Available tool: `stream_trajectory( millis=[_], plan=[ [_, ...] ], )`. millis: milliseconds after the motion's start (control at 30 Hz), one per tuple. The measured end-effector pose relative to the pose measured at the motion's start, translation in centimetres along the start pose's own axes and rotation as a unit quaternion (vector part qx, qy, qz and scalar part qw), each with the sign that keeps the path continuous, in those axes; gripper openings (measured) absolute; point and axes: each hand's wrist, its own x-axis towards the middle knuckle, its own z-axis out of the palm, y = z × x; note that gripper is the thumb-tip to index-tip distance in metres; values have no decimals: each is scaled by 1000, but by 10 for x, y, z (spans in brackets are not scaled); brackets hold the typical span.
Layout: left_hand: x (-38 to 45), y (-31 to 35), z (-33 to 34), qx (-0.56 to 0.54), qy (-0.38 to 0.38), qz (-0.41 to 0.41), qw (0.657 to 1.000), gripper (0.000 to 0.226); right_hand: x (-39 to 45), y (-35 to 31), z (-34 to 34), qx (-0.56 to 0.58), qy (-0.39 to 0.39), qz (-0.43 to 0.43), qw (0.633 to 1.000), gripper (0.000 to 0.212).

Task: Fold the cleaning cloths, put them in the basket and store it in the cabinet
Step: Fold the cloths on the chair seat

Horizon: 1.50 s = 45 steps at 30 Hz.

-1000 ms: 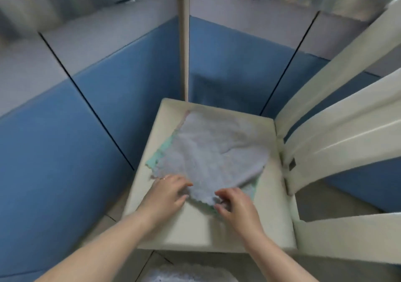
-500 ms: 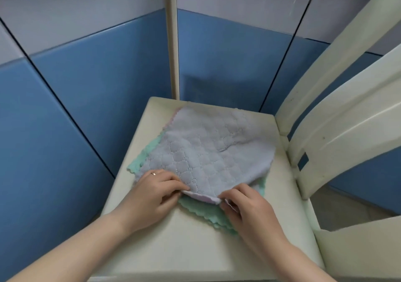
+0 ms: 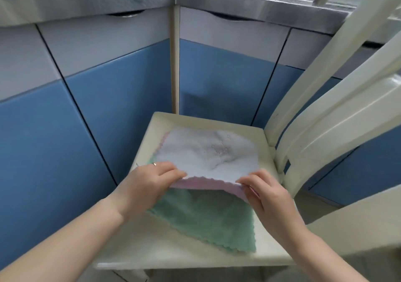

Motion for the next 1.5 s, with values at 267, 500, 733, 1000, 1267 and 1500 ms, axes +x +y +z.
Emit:
stream_trajectory(
  millis=[267,500,733,1000,1267,1500],
  plan=[
    [-52,18,-8,-44,-221,-77,971,29,-34,5,-18,-27,-264,25,964,16],
    [-65,32,-27,-92,-227,-170,954,30,-40,-1,-24,-51,-273,86,957,18],
    [-36,14,-41,-243,-15,-345,907,10,1,8,-29,-27,-109,131,985,9],
    [10,-22,-11,-200,27,-416,887,6,48,40,3,-58,-87,161,981,12],
    [15,-38,12,-138,-32,-440,887,14,58,53,19,-77,-149,159,973,17],
    [10,-31,14,-56,-21,-431,901,41,67,38,29,-125,-108,43,985,30]
  ],
)
